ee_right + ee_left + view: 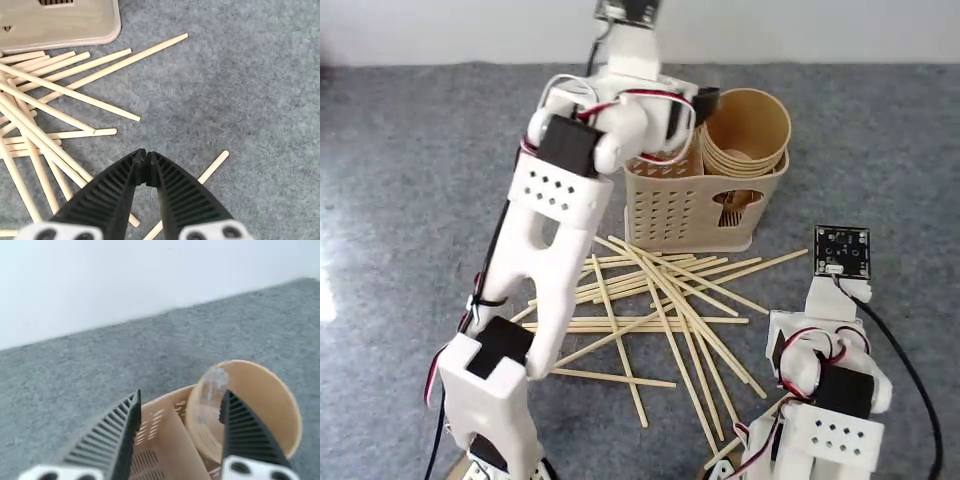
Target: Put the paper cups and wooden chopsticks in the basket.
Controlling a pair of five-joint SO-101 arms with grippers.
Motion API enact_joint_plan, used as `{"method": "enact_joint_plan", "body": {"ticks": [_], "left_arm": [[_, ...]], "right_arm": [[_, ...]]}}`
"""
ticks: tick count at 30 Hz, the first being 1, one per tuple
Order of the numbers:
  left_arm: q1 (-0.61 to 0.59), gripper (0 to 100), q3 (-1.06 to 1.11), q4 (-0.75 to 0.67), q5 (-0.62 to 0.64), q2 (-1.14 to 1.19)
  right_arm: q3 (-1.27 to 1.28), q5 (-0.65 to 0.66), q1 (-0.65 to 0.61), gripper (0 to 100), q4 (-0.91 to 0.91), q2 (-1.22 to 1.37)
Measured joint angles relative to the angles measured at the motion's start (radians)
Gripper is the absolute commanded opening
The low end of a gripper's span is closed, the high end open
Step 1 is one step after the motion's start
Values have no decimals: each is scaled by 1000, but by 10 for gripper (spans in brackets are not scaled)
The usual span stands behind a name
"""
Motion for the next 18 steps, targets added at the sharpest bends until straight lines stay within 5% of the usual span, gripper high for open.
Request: {"method": "enact_joint_plan", "body": {"ticks": [10, 18], "left_arm": [[14, 250, 129, -6, 0, -2], [28, 250, 287, -140, 0, -8]], "right_arm": [[0, 0, 0, 8, 0, 0], [0, 0, 0, 8, 0, 0]]}}
